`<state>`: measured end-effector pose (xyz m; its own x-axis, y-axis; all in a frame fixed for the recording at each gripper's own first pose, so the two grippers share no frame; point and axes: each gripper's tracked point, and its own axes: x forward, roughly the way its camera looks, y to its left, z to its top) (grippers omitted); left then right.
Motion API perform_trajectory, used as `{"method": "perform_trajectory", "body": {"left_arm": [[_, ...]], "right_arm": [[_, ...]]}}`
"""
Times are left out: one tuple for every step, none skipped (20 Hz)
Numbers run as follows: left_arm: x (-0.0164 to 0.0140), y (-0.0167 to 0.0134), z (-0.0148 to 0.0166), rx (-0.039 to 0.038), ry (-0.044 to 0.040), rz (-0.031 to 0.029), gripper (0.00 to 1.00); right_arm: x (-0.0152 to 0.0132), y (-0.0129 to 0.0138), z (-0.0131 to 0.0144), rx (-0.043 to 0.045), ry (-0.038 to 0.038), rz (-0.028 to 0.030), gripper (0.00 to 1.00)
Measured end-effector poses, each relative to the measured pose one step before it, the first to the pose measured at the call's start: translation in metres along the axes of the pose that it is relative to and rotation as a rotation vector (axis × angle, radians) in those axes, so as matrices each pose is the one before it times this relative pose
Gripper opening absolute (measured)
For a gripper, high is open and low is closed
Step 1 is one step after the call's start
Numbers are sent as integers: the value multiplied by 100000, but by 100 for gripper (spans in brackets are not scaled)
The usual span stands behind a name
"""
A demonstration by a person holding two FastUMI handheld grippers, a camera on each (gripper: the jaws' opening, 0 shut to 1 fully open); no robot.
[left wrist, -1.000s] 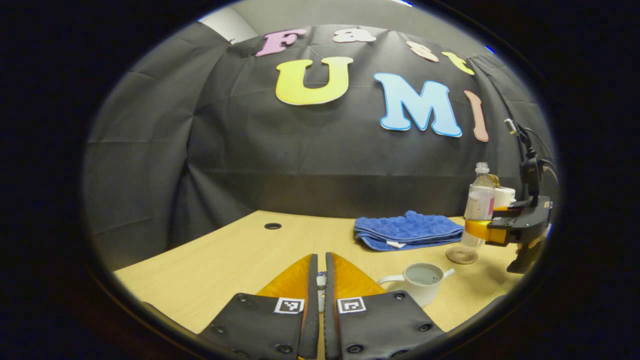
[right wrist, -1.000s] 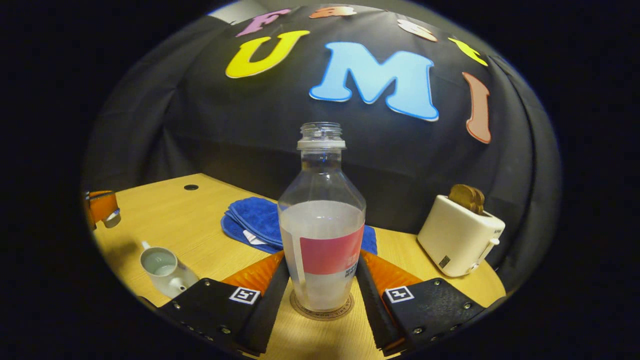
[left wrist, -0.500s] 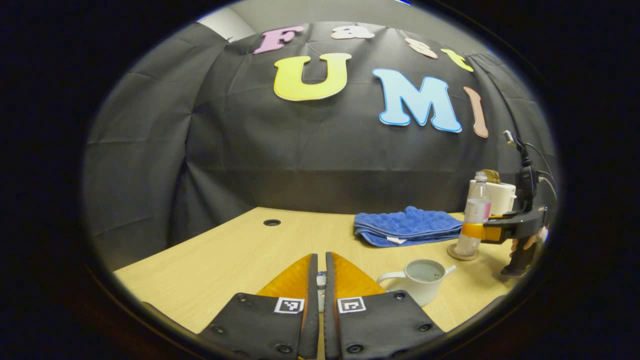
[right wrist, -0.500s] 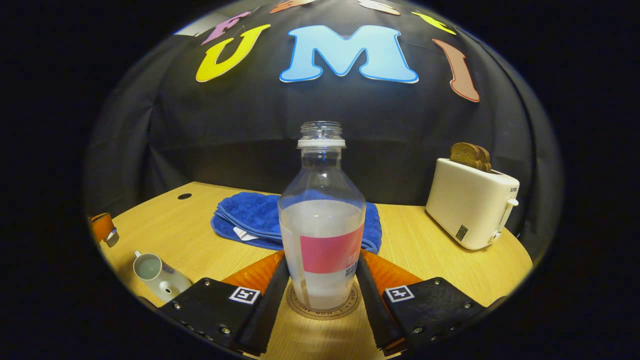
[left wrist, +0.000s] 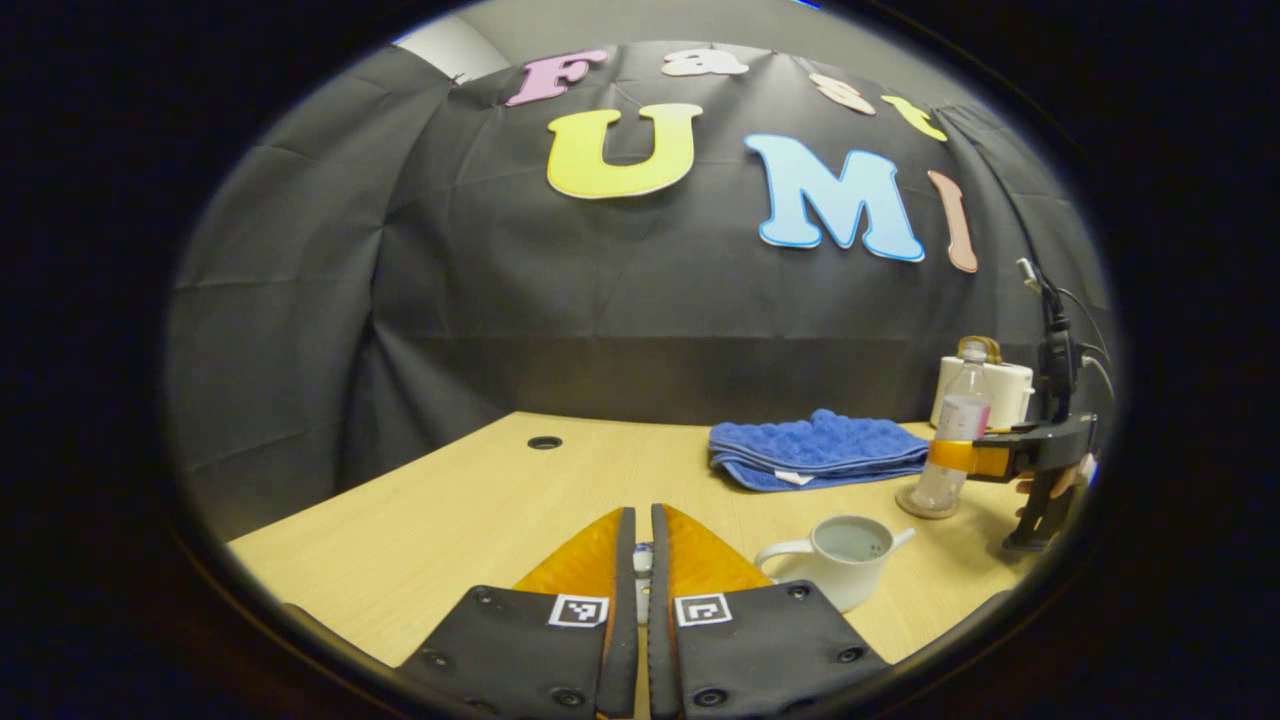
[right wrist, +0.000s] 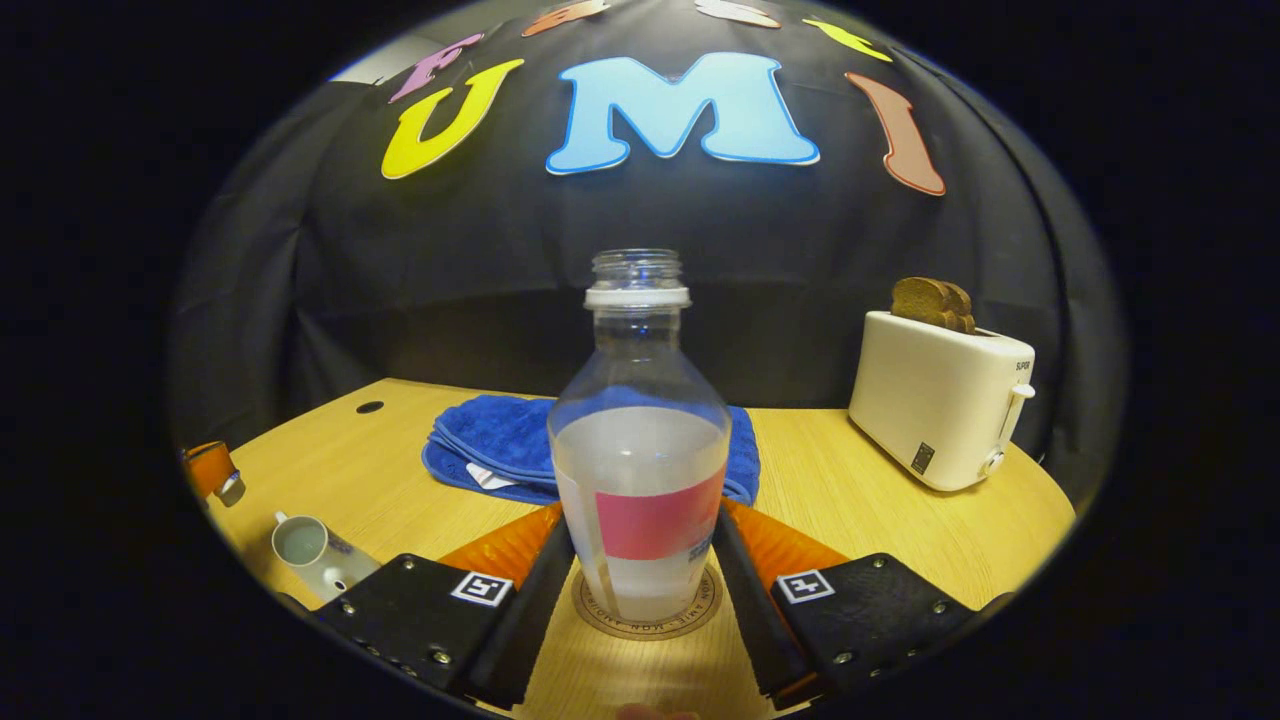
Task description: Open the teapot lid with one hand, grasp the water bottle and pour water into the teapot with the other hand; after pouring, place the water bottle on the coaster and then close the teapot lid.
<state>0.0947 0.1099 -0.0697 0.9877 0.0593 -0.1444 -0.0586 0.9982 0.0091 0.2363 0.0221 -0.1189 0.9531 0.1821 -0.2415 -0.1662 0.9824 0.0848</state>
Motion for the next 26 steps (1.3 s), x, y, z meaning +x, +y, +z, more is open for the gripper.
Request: {"method": "perform_trajectory", "body": {"left_arm": [[14,31,-58,35,-73,72,11],[-5,14,81,3,-177,2,11],[6,-31,-125,-32,5,-70,11],[72,-75,-42,40,303,-117,11],[-14,-14,-87,0,316,-104,11],[3,26,73,40,208,-49,11],[53,-76,-127,-50,-76,-46,11],[-57,-14,91,-71,-138,-8,11],[65,0,-78,6,-32,9,11],[-3,4,70,18,17,-1,11],[-86,69,-7,9,-18,13,11],[31,-31,51,51,-45,48,11],[-6,50,-16,41,14,41,11],[55,-20,-31,-7,-21,9,11],[-19,42,21,0,-45,69,11],[3,-62,-19,29,168,-24,11],[83,-35,-204,42,251,-75,11],[-12,-12,59,-89,94,-113,11],[-52,-80,5,-149,-11,-255,11],[-5,-71,18,-147,-93,-158,11],[-53,-23,28,76,-90,-1,11],[-2,117,36,140,-107,212,11],[-4,11,23,-167,-302,-107,11],[-52,-78,167,-273,-308,-294,11],[-43,-197,20,-346,-337,-639,11],[-31,-169,154,-185,-505,-543,11]], "right_arm": [[-37,-25,173,805,-74,390,81],[-191,-53,301,250,-248,495,81],[-211,-9,244,-193,-924,230,81],[-242,-2,347,-635,-1081,-13,81],[-315,91,287,-925,-1215,-499,78],[-324,-5,490,-1082,-1447,-236,81],[-280,-34,439,-1104,-1608,-316,81],[-367,-100,412,-920,-1486,-182,81],[-295,62,364,-582,-1379,263,81],[-231,102,459,-528,-1518,442,81],[-249,-49,522,-493,-1620,166,81],[-235,23,738,-422,-2322,229,81],[-184,101,781,-482,-2444,440,81],[-216,89,846,-567,-2254,-8,81],[-209,88,797,-670,-2206,-194,81],[-246,-77,788,-523,-2194,-723,81],[-363,-19,919,-58,-2477,-543,81],[-399,77,816,437,-2208,-357,81],[-468,217,539,824,-1814,-184,81],[-629,247,382,1150,-1186,-286,81],[-679,399,304,1001,-1261,-9,81],[-687,180,179,873,-1424,-1073,81],[-603,108,-24,275,-926,-1022,81],[-650,169,-167,165,-735,-887,81],[-658,206,-360,-144,-744,-955,81],[-471,-25,-282,251,-1104,-1964,81]]}}
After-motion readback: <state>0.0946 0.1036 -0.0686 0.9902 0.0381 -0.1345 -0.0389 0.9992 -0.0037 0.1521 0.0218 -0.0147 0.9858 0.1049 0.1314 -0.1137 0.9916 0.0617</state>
